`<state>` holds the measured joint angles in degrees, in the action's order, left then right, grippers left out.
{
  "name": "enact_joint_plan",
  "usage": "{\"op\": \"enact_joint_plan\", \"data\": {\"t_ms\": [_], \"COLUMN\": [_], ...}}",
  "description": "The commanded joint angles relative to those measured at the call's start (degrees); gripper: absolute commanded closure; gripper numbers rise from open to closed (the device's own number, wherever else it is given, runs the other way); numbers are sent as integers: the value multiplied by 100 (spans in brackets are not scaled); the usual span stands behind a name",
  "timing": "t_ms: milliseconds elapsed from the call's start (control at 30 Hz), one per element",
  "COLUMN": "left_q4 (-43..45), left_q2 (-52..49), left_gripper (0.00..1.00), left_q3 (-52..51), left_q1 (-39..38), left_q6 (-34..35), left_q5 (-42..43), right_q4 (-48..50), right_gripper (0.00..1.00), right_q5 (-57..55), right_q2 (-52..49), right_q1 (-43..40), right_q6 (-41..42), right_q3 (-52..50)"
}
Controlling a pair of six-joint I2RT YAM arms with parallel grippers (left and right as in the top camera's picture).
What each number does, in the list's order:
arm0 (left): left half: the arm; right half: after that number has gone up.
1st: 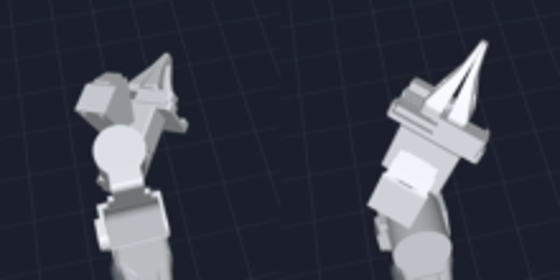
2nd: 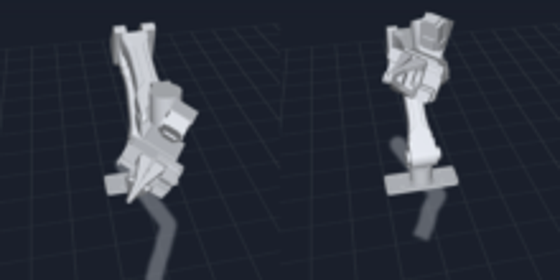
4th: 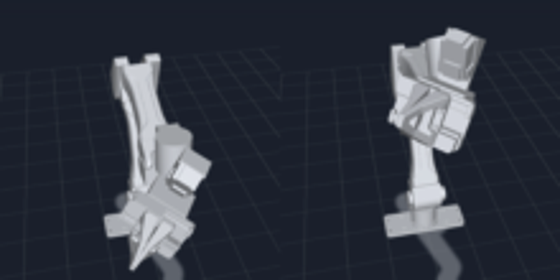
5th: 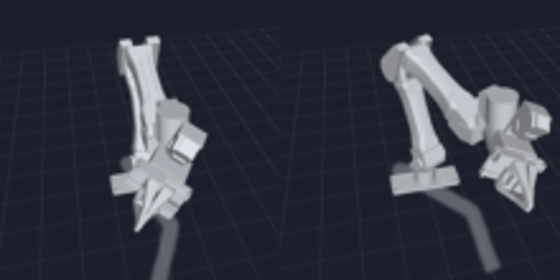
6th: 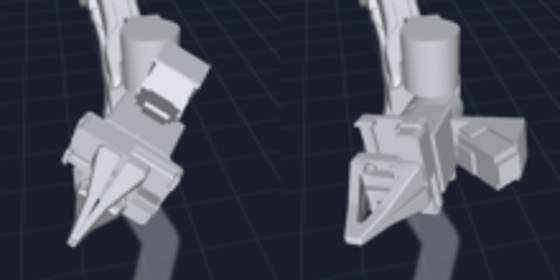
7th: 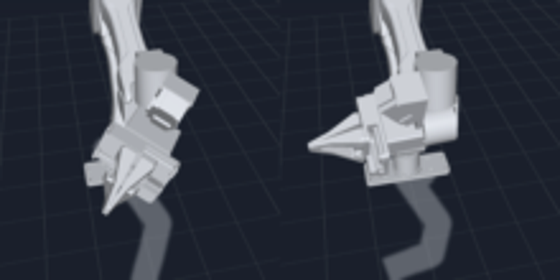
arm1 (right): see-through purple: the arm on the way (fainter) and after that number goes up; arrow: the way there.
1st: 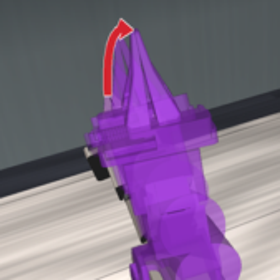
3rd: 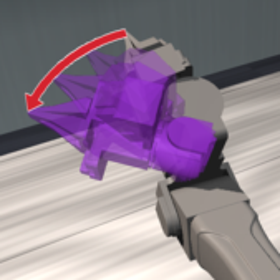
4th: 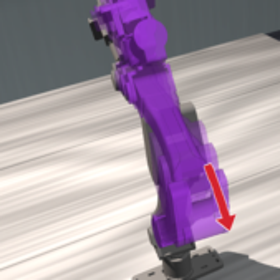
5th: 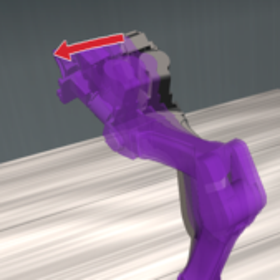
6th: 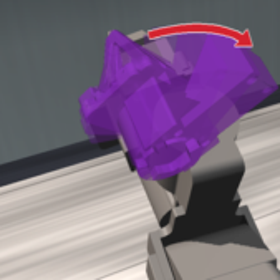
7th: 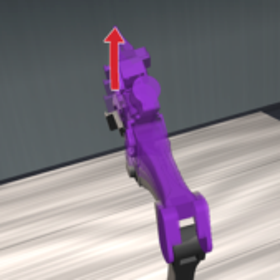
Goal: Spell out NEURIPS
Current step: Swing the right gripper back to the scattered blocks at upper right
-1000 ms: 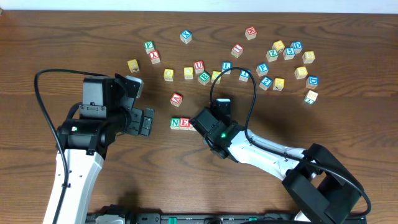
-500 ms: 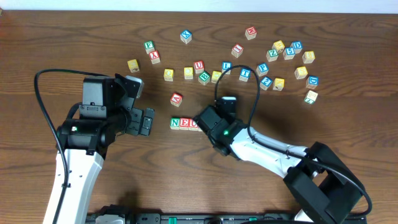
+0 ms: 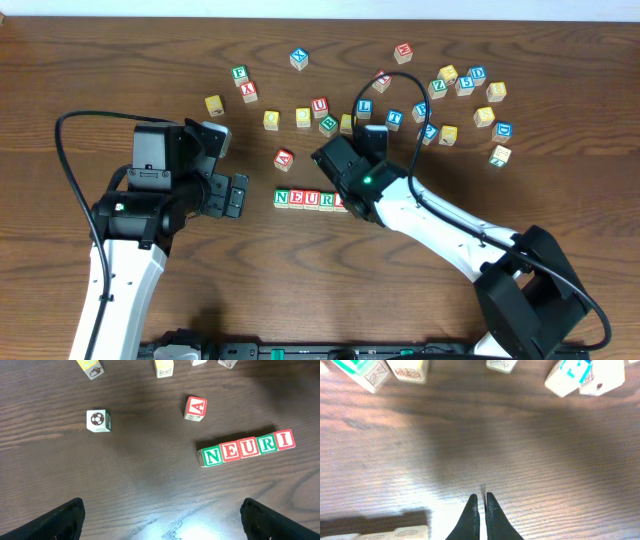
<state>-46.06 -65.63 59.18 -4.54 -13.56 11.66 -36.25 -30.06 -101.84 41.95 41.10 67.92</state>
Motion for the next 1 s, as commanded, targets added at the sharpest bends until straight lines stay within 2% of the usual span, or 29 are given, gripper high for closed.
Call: {"op": "enact_joint_plan", "data": {"t_ms": [0, 600, 700, 833, 967], "left_q4": [2, 2, 2, 2, 2], "left_q2": [4, 4, 4, 4, 4], "left_gripper": [2, 2, 2, 2, 2], "left_q3": [153, 153, 153, 153, 153], "left_q1": [24, 24, 24, 24, 24], "left_q6": [-33, -33, -33, -33, -33], "left_q5": [-55, -55, -55, -55, -55], "right_q4": [-251, -1150, -1250, -1526, -1779], "right_gripper": [99, 98, 93, 90, 83], "right_q5": [-153, -149, -90, -85, 118], "right_q2": [114, 114, 114, 114, 114], "right_q1": [-13, -138, -289, -527, -890], "right_q6": [-92, -205, -520, -542, -542], "right_q3": [470, 1475, 1672, 1908, 2140]}}
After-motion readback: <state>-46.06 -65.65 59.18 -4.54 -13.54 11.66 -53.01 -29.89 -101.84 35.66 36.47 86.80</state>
